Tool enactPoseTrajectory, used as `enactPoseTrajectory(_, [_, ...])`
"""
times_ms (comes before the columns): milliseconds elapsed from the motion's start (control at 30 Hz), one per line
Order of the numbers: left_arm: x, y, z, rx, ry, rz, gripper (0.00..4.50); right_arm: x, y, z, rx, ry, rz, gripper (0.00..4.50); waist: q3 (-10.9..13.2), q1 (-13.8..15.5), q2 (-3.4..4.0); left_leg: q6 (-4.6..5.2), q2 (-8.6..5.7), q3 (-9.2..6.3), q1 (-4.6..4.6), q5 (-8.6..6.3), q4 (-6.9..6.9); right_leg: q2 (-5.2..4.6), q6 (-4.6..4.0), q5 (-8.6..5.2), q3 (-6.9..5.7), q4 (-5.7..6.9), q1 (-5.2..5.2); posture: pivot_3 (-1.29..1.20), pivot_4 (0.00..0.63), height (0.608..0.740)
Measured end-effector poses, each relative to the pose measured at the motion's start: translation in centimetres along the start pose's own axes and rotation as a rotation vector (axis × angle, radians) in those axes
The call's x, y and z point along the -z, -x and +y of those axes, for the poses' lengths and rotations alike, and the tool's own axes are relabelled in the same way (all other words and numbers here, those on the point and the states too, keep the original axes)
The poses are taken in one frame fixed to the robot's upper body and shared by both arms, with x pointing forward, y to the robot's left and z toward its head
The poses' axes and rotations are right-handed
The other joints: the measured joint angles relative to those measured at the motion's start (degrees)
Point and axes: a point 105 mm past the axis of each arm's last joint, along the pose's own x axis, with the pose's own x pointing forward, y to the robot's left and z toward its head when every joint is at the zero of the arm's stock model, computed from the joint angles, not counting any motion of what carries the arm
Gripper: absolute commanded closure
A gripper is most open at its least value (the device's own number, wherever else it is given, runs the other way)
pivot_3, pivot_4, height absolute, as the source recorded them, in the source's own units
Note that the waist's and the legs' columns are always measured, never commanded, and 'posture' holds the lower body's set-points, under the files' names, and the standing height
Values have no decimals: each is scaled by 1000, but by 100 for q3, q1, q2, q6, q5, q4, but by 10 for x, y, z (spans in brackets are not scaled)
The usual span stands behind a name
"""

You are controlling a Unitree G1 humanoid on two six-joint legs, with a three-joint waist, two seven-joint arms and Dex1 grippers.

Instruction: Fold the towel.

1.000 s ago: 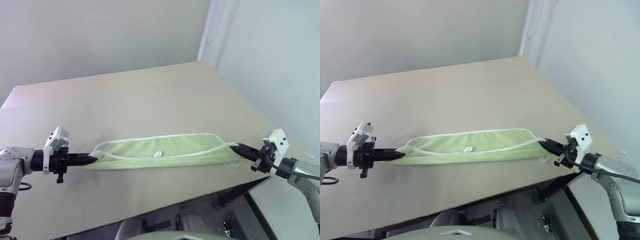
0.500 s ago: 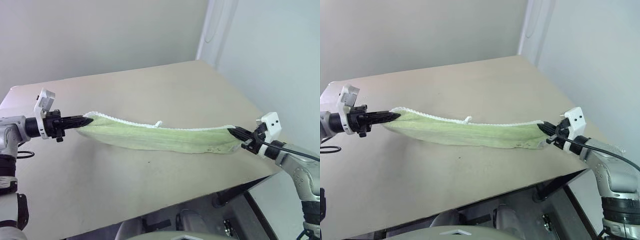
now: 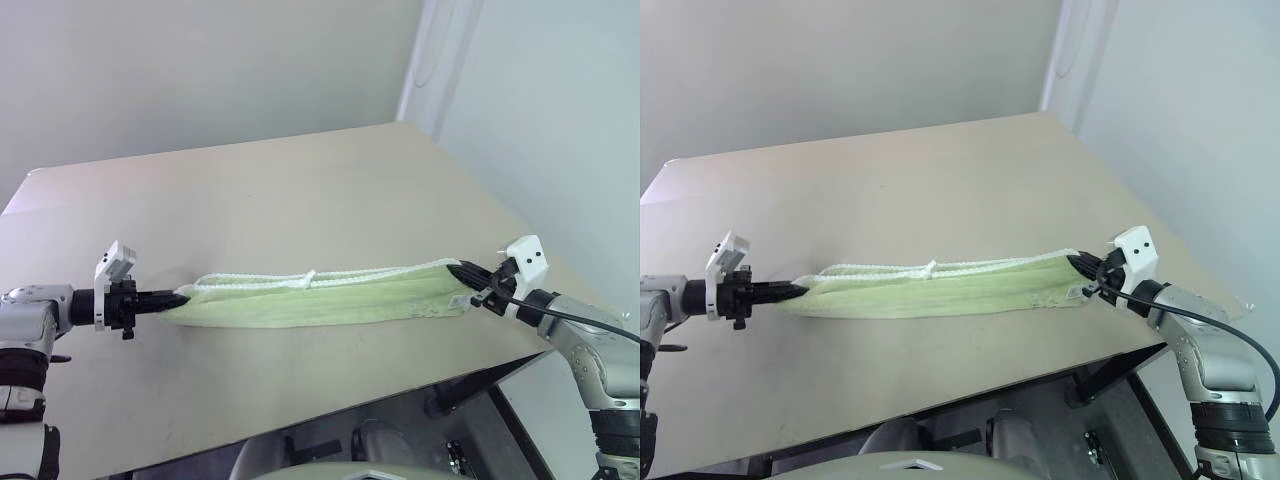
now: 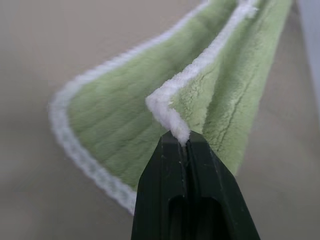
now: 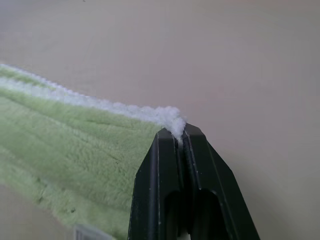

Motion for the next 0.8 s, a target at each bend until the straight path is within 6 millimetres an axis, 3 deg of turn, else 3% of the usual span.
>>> enactPoseTrajectory(133, [-36,4,26,-124,-27,-81,4476,0,-7,7,-32,2,-1,4500,-1,29,-2,0,-2,4,-2,0,4,6,5,4,-4,-1,6,0,0,740])
enactPoseTrajectory(233, [-48,6,33,-150,-40,-85,4476,-8,-10,6,-31,14,-22,4500,-2,1,-2,1,-6,16,-4,0,-7,5,6,5,6,-7,2,0,0,740])
enactPoseTrajectory(400, [-28,3,31,-118,-6,-28,4476,-4,-12,4,-25,13,-7,4500,-2,-2,-7,4,-7,21,-17,-2,-13,9,1,7,10,-6,-14,0,0,740])
enactPoseTrajectory(600, [18,2,19,-36,55,72,4476,5,-14,6,-26,7,34,4500,-3,8,-12,4,-2,22,-12,-2,-1,4,2,6,14,0,-12,0,0,740])
enactPoseTrajectory(800, [36,1,14,-22,36,110,4476,11,-13,8,-30,-8,55,4500,-7,38,-18,3,-1,17,-11,-3,0,-4,-1,8,9,0,-9,0,0,740])
